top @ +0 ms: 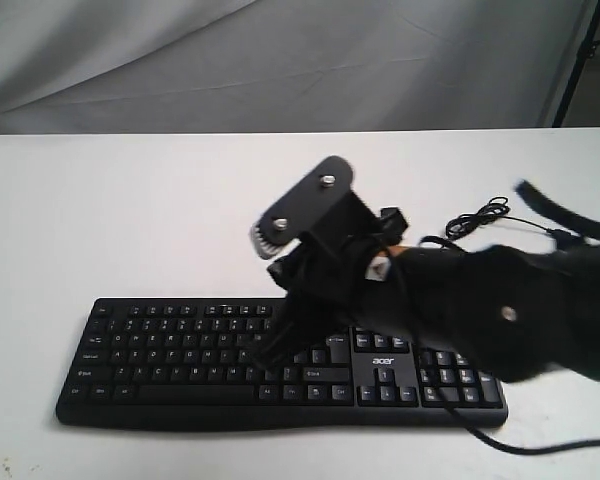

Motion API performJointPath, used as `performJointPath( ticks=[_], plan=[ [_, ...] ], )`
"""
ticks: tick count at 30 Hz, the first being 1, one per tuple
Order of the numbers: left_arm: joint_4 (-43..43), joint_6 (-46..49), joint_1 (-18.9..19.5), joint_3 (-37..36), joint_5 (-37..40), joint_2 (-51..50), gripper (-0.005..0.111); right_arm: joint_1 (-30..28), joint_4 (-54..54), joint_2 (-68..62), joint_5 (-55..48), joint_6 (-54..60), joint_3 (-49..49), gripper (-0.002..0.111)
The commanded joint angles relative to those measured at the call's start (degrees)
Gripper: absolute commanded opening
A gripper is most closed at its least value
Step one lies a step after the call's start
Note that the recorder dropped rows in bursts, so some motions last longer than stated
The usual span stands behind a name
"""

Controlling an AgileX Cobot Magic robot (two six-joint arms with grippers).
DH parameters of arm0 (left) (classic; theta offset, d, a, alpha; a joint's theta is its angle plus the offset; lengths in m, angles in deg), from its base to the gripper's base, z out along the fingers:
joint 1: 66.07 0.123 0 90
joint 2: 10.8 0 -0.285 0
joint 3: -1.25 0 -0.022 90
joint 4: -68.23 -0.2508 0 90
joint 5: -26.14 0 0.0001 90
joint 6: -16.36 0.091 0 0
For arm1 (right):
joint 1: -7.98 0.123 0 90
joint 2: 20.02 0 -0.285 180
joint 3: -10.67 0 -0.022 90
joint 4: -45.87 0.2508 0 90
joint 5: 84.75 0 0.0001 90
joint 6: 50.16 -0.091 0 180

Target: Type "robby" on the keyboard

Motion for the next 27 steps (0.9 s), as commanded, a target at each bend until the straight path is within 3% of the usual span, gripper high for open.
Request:
performJointPath(
  ticks=[1, 11, 23, 27],
  plan=[
    [0.54, -0.25, -0.2, -0.28, -0.14, 0.23, 0.0, -0.21, 2.72, 8.46, 8.11, 0.41, 8.43, 0.0],
    [0.54, -0.25, -0.2, -0.28, -0.14, 0.23, 0.0, -0.08, 9.52, 13.37, 9.88, 0.41, 10.8, 0.0],
    [0.54, -0.25, -0.2, -0.28, -0.14, 0.23, 0.0, -0.08, 10.23, 15.52, 10.22, 0.41, 10.8, 0.0],
    [0.54, -0.25, -0.2, -0.28, -0.14, 0.23, 0.0, -2.82, 10.23, 21.21, 10.9, 0.41, 12.26, 0.0]
  ],
)
